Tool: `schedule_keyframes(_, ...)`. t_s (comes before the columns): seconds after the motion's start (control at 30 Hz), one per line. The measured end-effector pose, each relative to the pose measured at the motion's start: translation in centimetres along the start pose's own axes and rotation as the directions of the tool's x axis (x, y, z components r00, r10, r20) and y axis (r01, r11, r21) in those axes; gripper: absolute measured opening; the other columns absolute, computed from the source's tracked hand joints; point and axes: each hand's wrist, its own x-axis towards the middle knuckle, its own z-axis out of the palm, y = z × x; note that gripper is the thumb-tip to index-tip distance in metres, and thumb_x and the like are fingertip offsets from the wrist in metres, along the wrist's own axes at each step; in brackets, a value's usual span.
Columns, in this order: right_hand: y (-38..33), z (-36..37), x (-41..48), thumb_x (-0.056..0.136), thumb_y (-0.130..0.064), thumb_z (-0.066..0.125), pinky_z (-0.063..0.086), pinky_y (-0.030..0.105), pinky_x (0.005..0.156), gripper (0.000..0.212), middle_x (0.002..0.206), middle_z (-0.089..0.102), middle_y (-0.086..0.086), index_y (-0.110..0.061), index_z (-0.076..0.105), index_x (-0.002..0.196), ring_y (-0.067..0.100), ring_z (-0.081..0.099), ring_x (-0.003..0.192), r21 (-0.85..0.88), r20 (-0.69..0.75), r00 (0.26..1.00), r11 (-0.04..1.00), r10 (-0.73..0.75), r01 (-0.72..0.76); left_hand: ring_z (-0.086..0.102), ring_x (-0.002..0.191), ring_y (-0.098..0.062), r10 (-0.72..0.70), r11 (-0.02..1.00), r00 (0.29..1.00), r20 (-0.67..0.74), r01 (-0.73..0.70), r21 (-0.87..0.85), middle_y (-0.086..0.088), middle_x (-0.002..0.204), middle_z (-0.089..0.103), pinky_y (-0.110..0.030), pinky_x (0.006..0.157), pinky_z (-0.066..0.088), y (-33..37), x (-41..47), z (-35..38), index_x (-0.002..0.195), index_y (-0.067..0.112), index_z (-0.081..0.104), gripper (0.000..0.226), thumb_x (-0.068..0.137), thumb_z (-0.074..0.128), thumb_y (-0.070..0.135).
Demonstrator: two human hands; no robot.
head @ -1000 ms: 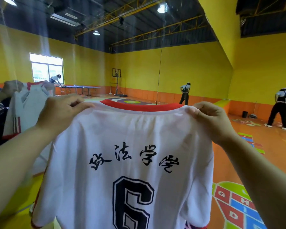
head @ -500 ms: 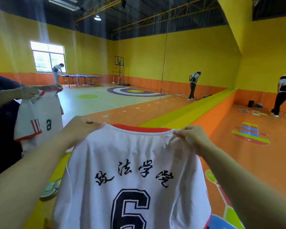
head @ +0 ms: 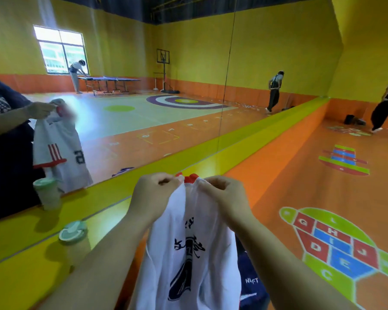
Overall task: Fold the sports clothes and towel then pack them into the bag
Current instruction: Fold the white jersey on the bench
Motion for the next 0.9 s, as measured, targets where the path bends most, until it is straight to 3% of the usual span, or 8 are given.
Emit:
schedule_keyframes(0.1,-0.1,0.8,-0.4,0.085,-0.026,0.069,0.046,0.016,0.062,0.013,0.074,0.073,-0.008,-0.017,0.076,0.078,-0.003,0.061,0.068,0.027,0.023,1.0,0.999,-0.021,0.02,0.051,0.064,-0.011,-0.017,0.997,1.0,0.023,0.019,-0.073,-0.011,0.075,0.068,-0.026,0.059,0.035,0.2,-0.7,0.9,0.072,0.018,0.074,0.018,0.085,0.067,0.03)
schedule_keyframes(0.27,-0.1,1.0,-0.7,0.085,-0.024,0.069,0.05,0.022,0.071,0.012,0.081,0.075,-0.004,-0.015,0.077,0.084,0.003,0.066,0.078,0.092,0.056,0.998,0.995,-0.033,0.028,0.057,0.067,0.004,0.019,0.995,0.997,0.076,-0.011,-0.098,0.011,0.077,0.071,-0.01,0.058,0.038,0.4,-1.3,0.8,0.078,0.028,0.074,0.013,0.087,0.065,0.026)
schedule_keyframes(0.47,0.0,0.8,-0.6,0.087,-0.015,0.065,0.053,0.037,0.085,0.013,0.088,0.075,0.008,-0.014,0.077,0.082,0.017,0.067,0.084,0.203,0.115,0.991,0.975,0.069,-0.091,0.061,0.096,0.006,0.002,0.964,0.976,0.218,0.057,-0.261,0.02,0.098,0.07,-0.018,0.086,0.045,0.4,-1.4,0.3,0.087,0.03,0.073,0.02,0.087,0.061,0.014)
schedule_keyframes(0.6,0.2,0.1,-0.5,0.082,-0.016,0.07,0.05,0.04,0.089,0.014,0.095,0.072,0.018,-0.006,0.076,0.089,0.021,0.065,0.087,0.313,0.23,0.972,0.943,0.039,-0.112,0.057,0.089,0.002,0.184,0.982,0.96,0.211,-0.173,-0.072,0.01,0.092,0.061,-0.01,0.078,0.041,-0.3,-1.1,-0.3,0.092,0.033,0.071,0.024,0.084,0.068,0.011)
schedule_keyframes(0.67,0.2,-0.3,-0.7,0.08,-0.017,0.071,0.05,0.039,0.089,0.021,0.098,0.072,0.019,-0.002,0.074,0.095,0.022,0.065,0.09,0.303,0.306,0.952,0.949,-0.01,-0.087,0.053,0.082,0.0,0.245,0.969,0.952,0.185,-0.244,-0.032,0.003,0.088,0.052,-0.008,0.073,0.038,-0.3,-0.9,-0.6,0.086,0.04,0.071,0.025,0.075,0.075,0.018)
schedule_keyframes(0.77,0.2,-0.5,-0.7,0.082,-0.013,0.069,0.048,0.04,0.091,0.019,0.098,0.072,0.02,-0.001,0.074,0.095,0.024,0.066,0.092,0.327,0.378,0.925,0.941,-0.052,-0.081,0.047,0.093,0.003,0.259,0.961,0.95,0.173,-0.272,0.057,0.014,0.098,0.045,-0.016,0.079,0.041,-0.1,-0.4,-1.0,0.093,0.051,0.063,0.036,0.058,0.071,0.044)
schedule_keyframes(0.83,0.0,-0.8,-0.6,0.082,-0.013,0.067,0.05,0.036,0.09,0.02,0.097,0.072,0.018,0.0,0.073,0.096,0.023,0.066,0.092,0.347,0.416,0.906,0.934,-0.075,-0.082,0.044,0.102,0.002,0.244,0.958,0.948,0.203,-0.268,0.104,0.019,0.104,0.046,-0.025,0.087,0.042,0.0,-0.1,-1.1,0.095,0.05,0.058,0.044,0.052,0.066,0.055)
schedule_keyframes(0.9,-0.2,-1.3,-0.4,0.081,-0.013,0.066,0.051,0.033,0.086,0.025,0.096,0.071,0.018,0.003,0.071,0.099,0.024,0.066,0.09,0.363,0.436,0.895,0.929,-0.094,-0.079,0.05,0.101,-0.003,0.213,0.967,0.937,0.278,-0.243,0.08,0.014,0.101,0.055,-0.025,0.088,0.041,0.2,0.2,-1.2,0.087,0.043,0.061,0.041,0.05,0.065,0.06)
